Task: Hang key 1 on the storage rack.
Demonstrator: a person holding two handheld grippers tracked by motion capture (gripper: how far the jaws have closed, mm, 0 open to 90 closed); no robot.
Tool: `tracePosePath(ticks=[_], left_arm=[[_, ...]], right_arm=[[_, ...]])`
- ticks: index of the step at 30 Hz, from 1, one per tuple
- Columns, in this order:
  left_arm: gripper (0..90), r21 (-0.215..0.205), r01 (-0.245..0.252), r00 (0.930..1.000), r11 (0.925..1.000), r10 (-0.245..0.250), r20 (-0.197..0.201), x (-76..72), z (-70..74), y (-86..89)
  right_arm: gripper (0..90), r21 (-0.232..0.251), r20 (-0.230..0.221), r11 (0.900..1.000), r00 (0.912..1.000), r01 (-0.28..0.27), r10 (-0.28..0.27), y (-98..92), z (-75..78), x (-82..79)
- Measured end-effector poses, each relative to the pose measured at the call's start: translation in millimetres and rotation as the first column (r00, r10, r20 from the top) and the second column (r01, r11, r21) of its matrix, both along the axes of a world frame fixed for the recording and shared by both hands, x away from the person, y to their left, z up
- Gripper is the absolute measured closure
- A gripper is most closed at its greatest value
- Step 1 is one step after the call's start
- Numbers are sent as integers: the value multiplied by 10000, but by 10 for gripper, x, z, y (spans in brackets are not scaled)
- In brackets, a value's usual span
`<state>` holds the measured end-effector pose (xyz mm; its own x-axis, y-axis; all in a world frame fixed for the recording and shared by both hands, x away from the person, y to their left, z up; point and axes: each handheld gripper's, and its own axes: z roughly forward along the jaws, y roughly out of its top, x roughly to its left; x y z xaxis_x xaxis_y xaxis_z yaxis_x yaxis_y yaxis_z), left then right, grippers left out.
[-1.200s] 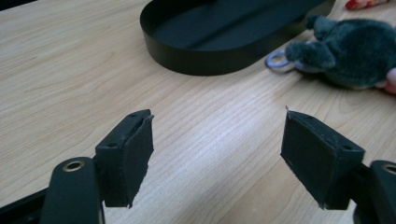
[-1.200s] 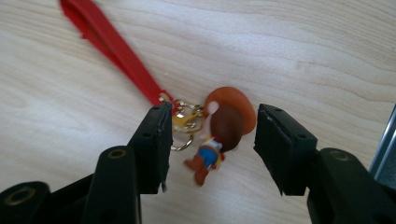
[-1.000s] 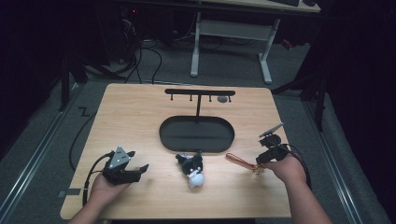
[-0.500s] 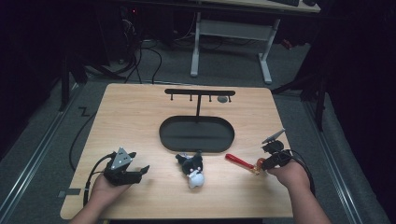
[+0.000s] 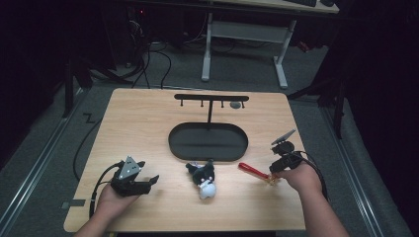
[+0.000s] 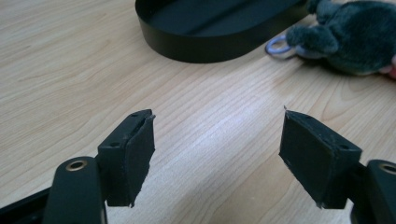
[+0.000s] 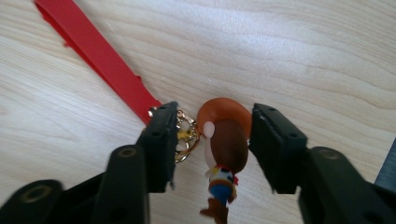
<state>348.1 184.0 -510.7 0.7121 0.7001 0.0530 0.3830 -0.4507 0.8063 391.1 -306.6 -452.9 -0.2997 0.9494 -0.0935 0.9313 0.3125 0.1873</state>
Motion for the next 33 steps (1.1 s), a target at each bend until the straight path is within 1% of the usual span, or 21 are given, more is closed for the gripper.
tracePosePath(ticks=[2,3,5,6,7,8,9,10,11,14,15,16,18,20,21,23,25,28,30,31,33], left_arm=[[267,-8,33,10000,10000,-33,-18,1,3,9],[268,26,15,10000,10000,-15,5,9,2,7],[269,33,39,10000,10000,-39,-74,26,-9,1],[269,132,120,9998,9998,-118,-127,22,-24,-13],[269,132,120,9998,9998,-118,-127,22,-24,-13],[269,194,200,9998,9996,-199,-60,5,-23,-31],[270,194,200,9998,9996,-199,-60,5,-23,-31],[270,222,247,9997,9995,-246,-30,-2,-19,-40],[270,215,254,9997,9994,-254,-9,-7,-15,-47],[269,252,287,9996,9993,-288,31,-29,-1,-56],[270,262,270,9996,9993,-272,59,-38,2,-55],[270,261,261,9996,9993,-263,69,-43,3,-51],[270,267,207,9998,9994,-208,36,-45,7,-43],[270,211,157,9999,9997,-157,17,-35,3,-41],[270,230,143,9999,9996,-144,13,-31,0,-43],[270,320,131,9999,9994,-131,-9,-26,-9,-46],[271,309,122,9999,9994,-121,-20,-20,-15,-42],[277,222,103,9999,9997,-104,8,-16,-5,-28],[278,174,60,10000,9998,-60,31,-17,1,-18],[278,175,76,10000,9998,-76,7,-17,3,-10],[278,155,69,10000,9999,-68,-28,-20,4,1]], right_arm=[[639,-253,-231,9996,9997,-118,112,-17,-62,-3],[640,-247,-334,9996,9994,-133,125,-40,-78,-22],[648,-164,-253,9999,9997,16,-20,-102,-78,-87],[647,47,-123,9997,9996,246,-245,-170,-81,-174],[647,47,-123,9997,9996,246,-245,-170,-81,-174],[642,47,-219,9992,9990,399,-398,-221,-103,-261],[642,47,-219,9992,9990,399,-398,-221,-103,-261],[627,-113,-282,9991,9987,410,-413,-240,-113,-300],[622,-93,-260,9985,9982,541,-544,-282,-142,-371],[607,-4,-244,9979,9976,644,-644,-310,-176,-425],[594,-34,-340,9979,9973,654,-654,-315,-194,-444],[575,71,-302,9978,9974,659,-656,-319,-219,-458],[540,105,-178,9979,9978,641,-639,-318,-248,-464],[538,107,-114,9982,9982,597,-596,-312,-257,-445],[538,244,-30,9982,9985,542,-541,-307,-274,-430],[552,126,-260,9993,9991,341,-338,-274,-308,-386],[556,209,-281,9993,9991,325,-319,-269,-328,-376],[563,223,-347,9991,9988,366,-358,-263,-346,-358],[566,388,-393,9981,9981,479,-464,-279,-351,-350],[566,377,-527,9980,9974,517,-497,-287,-344,-344],[566,515,-592,9970,9968,571,-540,-297,-351,-328]])
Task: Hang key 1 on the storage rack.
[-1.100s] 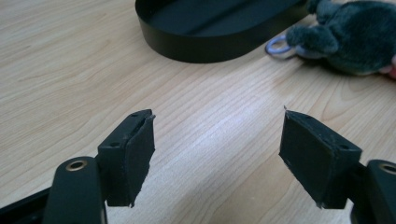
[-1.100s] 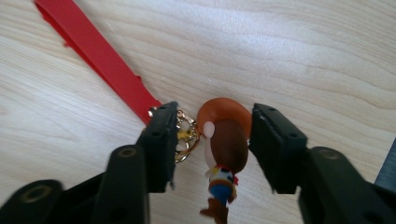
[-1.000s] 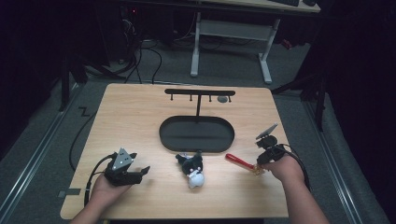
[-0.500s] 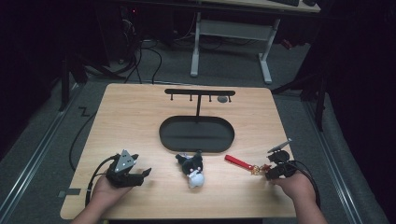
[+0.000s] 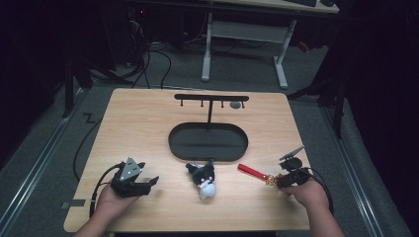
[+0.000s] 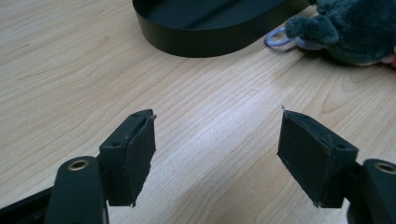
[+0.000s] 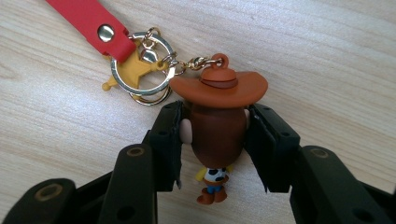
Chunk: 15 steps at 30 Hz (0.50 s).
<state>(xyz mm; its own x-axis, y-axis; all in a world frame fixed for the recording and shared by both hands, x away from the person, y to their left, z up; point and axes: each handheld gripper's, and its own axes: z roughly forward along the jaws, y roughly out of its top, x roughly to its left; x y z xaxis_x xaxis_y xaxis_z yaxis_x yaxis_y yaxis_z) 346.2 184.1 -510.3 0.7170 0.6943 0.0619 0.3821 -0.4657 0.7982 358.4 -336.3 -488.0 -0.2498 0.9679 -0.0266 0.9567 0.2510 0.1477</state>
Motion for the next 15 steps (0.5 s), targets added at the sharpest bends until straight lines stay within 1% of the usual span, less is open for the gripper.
tracePosePath(ticks=[2,4,5,7,8,10,12,13,15], left_arm=[[277,-74,-66,10000,10000,65,-49,-2,-1,20],[277,-173,-110,9999,9998,109,-109,-10,1,40],[277,-173,-102,9999,9998,101,-51,-17,8,44],[277,-174,-88,10000,9998,87,-49,-17,10,41],[277,-153,-45,10000,9999,43,-89,-21,9,31],[277,-123,-25,10000,9999,24,-40,-27,6,22],[277,-55,67,10000,10000,-67,1,-36,9,8],[277,-47,88,10000,10000,-88,5,-37,10,3],[277,25,106,9999,9999,-106,-10,-35,1,0]], right_arm=[[564,44,-109,10000,9999,-57,57,-5,-1,20],[561,-21,-228,9999,9997,-135,134,0,4,32],[556,78,-222,9997,9995,-227,229,-7,1,34],[553,87,-211,9995,9993,-314,316,-9,0,34],[570,99,-196,9992,9990,-396,398,-11,1,35],[577,62,-132,9992,9992,-387,388,-7,-1,32],[585,-8,-126,9996,9996,-267,267,-2,3,28],[589,28,-81,9997,9997,-232,232,-2,3,20],[591,15,-145,9997,9996,-251,251,3,3,27]])
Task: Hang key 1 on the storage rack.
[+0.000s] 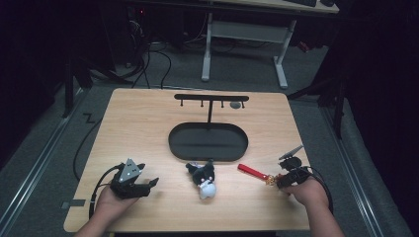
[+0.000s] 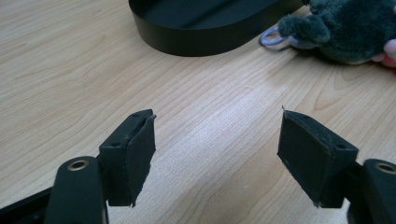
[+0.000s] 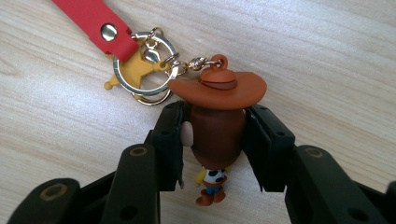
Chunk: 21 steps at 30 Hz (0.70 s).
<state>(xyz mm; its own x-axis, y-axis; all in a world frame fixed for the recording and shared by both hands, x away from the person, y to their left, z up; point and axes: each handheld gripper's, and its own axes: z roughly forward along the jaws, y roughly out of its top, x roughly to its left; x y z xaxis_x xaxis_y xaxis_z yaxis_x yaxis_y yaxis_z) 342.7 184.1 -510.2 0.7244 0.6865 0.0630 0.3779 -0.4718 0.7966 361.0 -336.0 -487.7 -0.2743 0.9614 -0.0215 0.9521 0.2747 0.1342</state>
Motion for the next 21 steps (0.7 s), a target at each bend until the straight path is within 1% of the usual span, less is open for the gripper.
tracePosePath(ticks=[1,3,5,6,7,8,9,10,11,12,13,14,15,16,17,21], left_arm=[[277,0,0,10000,10000,0,0,0,0,0],[278,-52,-53,10000,10000,53,1,3,-4,7],[277,-83,-87,10000,9999,86,-44,14,-4,18],[277,-73,-110,9999,9999,110,-32,19,-9,17],[278,-61,-114,9999,9999,114,-38,24,-14,16],[278,-47,-104,9999,9999,104,-37,28,-17,13],[278,-34,-83,9999,10000,83,-60,30,-18,8],[278,-63,-78,10000,9999,78,-44,22,-16,-4],[278,-63,-78,10000,9999,78,-44,22,-16,-4],[278,-61,-49,10000,10000,49,-29,17,-13,-7],[278,-44,-34,10000,10000,34,-4,13,-12,-10],[278,-25,2,10000,10000,-2,7,18,-11,-10],[278,-25,2,10000,10000,-2,7,18,-11,-10],[277,-23,-23,10000,10000,23,-26,31,-12,-7],[277,-23,-23,10000,10000,23,-26,31,-12,-7],[277,-78,-28,10000,10000,28,-28,37,-12,-4]], right_arm=[[591,0,0,10000,10000,0,0,0,0,0],[591,-40,-142,10000,9999,-79,78,11,9,8],[592,198,-262,9997,9995,-162,167,21,44,6],[592,320,-250,9993,9995,-183,191,28,75,-1],[592,467,-240,9986,9994,-257,268,39,114,-11],[593,605,-177,9975,9991,-377,388,72,215,-36],[593,605,-177,9975,9991,-377,388,72,215,-36],[593,825,15,9954,9988,-491,491,109,344,-62],[593,825,15,9954,9988,-491,491,109,344,-62],[595,1135,141,9924,9988,-477,464,141,462,-86],[595,1135,141,9924,9988,-477,464,141,462,-86],[600,1007,203,9926,9976,-675,658,180,546,-107],[600,1007,203,9926,9976,-675,658,180,546,-107],[602,937,173,9921,9965,-830,817,206,624,-111],[602,937,173,9921,9965,-830,817,206,624,-111],[606,979,296,9916,9961,-851,826,248,759,-93]])
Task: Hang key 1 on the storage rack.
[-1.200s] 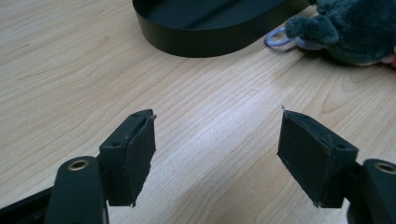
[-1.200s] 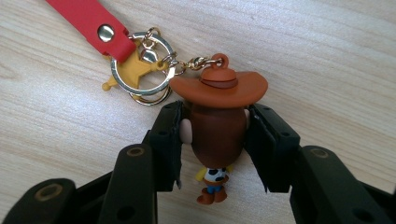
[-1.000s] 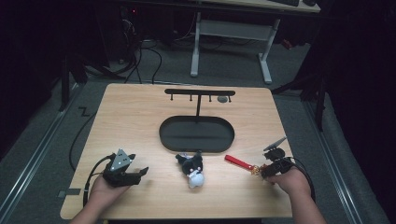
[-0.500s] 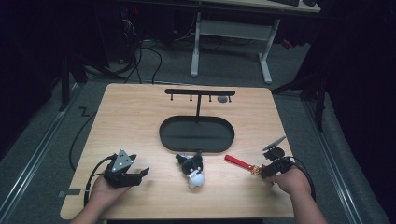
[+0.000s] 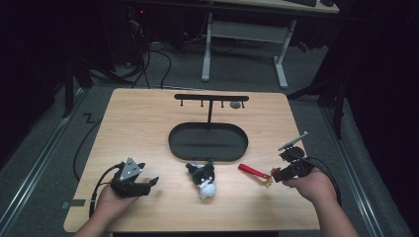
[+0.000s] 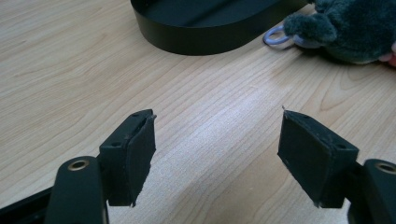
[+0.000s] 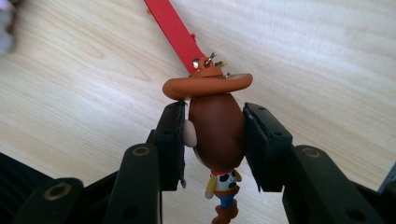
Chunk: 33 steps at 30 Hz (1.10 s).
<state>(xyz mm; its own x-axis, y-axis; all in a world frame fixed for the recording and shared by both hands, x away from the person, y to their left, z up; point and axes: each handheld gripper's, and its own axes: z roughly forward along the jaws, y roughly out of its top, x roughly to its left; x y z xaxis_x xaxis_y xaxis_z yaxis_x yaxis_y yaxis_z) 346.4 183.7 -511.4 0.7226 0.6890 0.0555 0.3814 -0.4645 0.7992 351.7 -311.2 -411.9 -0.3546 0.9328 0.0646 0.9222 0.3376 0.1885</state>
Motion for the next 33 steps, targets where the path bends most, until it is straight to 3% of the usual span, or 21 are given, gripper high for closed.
tracePosePath(ticks=[9,12,19,33], left_arm=[[277,-19,255,9996,9997,-255,82,20,1,-62],[277,-43,243,9997,9997,-243,90,19,10,-57],[277,12,323,9994,9995,-323,149,9,6,-74],[262,-223,145,9990,9996,-135,422,-46,32,26]], right_arm=[[608,-239,484,9996,9987,-150,161,157,371,-11],[608,-312,597,9993,9980,-192,211,176,433,-10],[608,-72,1043,9997,9943,-226,232,258,671,16],[608,1,1623,9989,9857,-469,463,395,876,135]])
